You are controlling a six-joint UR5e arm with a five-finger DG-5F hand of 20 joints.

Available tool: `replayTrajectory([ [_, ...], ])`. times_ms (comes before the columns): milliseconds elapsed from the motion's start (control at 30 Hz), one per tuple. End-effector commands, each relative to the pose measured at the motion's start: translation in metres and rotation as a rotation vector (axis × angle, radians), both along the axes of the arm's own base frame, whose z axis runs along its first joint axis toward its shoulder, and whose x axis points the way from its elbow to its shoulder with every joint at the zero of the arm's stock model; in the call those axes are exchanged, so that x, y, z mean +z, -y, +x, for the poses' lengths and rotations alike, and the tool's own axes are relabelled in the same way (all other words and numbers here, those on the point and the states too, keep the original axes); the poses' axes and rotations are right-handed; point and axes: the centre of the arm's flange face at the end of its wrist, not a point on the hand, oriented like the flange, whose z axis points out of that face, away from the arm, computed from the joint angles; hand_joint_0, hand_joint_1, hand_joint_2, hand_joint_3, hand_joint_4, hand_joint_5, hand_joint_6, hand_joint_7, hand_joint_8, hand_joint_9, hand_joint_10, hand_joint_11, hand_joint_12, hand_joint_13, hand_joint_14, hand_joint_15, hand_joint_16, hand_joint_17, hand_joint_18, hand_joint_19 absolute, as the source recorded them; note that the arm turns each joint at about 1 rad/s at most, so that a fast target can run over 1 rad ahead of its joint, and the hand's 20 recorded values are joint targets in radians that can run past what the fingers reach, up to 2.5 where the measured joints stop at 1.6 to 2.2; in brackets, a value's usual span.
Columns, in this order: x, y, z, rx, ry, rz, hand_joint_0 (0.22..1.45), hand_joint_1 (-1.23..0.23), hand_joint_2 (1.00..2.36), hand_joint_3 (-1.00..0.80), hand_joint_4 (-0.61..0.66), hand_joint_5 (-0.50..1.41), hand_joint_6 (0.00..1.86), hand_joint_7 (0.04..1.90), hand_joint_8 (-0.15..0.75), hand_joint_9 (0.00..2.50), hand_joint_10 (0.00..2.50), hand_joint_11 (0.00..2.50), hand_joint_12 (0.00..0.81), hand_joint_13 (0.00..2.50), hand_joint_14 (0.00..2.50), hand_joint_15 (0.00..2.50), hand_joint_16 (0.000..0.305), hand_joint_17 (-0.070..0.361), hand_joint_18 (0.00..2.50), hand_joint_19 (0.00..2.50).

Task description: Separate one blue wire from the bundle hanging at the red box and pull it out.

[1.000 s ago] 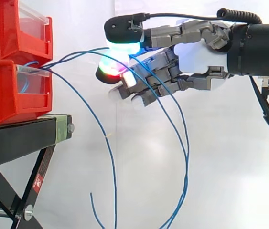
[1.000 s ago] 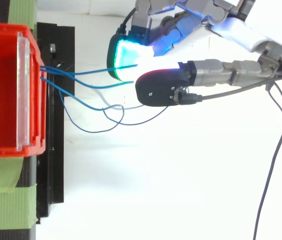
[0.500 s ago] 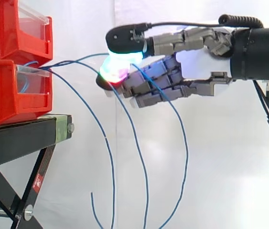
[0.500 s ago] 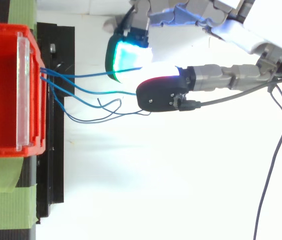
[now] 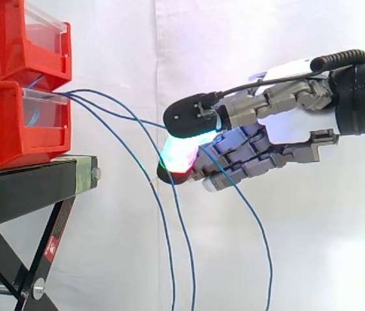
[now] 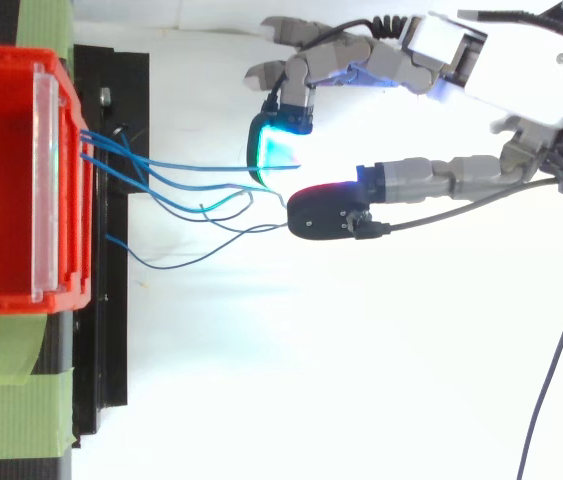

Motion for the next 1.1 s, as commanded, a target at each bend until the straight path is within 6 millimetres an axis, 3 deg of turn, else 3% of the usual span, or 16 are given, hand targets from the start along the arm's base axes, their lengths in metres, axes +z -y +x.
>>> replayTrajectory([
  [0,-0.002,-0.003,-0.003,0.005,-0.028,0.002,0.60,-0.76,1.03,-0.08,0.17,-0.14,0.76,1.27,0.257,0.28,0.01,0.20,0.327,0.00,0.00,0.13,0.049,0.111,0.00,0.18],
  [267,-0.007,-0.007,-0.011,0.010,-0.086,0.044,0.60,-0.76,1.03,-0.08,0.16,-0.15,0.76,1.28,0.267,0.31,0.01,0.23,0.329,0.00,0.00,0.14,0.050,0.112,0.00,0.20],
  [767,0.033,-0.002,-0.026,0.009,-0.056,0.032,0.61,-0.75,1.03,-0.10,0.14,-0.16,0.78,1.23,0.275,0.33,0.01,0.25,0.335,0.00,0.00,0.14,0.050,0.113,0.00,0.22],
  [1067,0.037,0.005,-0.033,-0.030,-0.068,0.045,0.61,-0.74,1.03,-0.10,0.14,-0.16,0.78,1.23,0.277,0.34,0.01,0.27,0.334,0.00,0.00,0.15,0.050,0.113,0.00,0.23],
])
